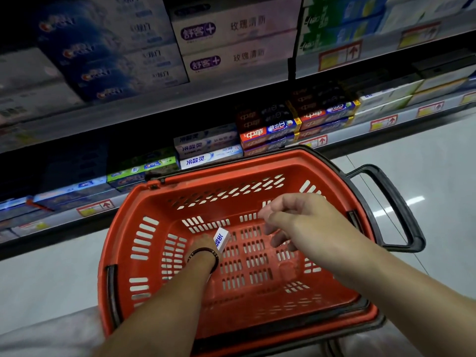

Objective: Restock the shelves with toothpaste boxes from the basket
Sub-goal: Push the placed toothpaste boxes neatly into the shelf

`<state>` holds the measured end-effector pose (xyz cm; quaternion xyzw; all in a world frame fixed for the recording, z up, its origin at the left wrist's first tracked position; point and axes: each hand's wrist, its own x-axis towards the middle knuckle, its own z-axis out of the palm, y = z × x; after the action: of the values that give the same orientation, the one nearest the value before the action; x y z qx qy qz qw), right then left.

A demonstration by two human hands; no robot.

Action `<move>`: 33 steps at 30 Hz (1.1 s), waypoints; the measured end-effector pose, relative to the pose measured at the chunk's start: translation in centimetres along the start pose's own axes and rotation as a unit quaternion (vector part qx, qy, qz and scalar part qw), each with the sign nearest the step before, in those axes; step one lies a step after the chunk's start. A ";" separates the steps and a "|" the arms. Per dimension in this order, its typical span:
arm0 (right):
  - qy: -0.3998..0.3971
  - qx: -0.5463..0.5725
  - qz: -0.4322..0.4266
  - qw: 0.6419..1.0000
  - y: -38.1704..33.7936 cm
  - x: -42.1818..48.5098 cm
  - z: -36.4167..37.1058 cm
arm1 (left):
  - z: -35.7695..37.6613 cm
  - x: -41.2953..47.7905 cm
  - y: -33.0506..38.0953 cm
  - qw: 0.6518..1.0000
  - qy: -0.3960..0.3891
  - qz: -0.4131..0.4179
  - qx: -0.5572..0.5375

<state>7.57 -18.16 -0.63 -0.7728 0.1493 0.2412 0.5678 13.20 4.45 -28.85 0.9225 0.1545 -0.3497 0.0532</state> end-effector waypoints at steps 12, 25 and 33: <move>-0.010 -0.010 0.000 1.000 0.1 0.5 -0.2 | 1.2 0.9 -0.2 1.000 0.002 0.005 -0.010; -0.001 -0.007 -0.022 1.000 -0.2 0.6 -0.2 | -2.2 -1.4 -1.1 0.995 0.029 0.057 -0.079; 0.009 -0.029 -0.031 0.999 -0.1 0.3 -0.4 | -5.1 -4.9 -1.3 0.988 0.059 0.091 -0.109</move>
<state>7.99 -18.51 -0.65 -0.7954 0.1226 0.2208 0.5509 12.52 5.52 -21.83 0.9404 0.1102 -0.2695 0.1760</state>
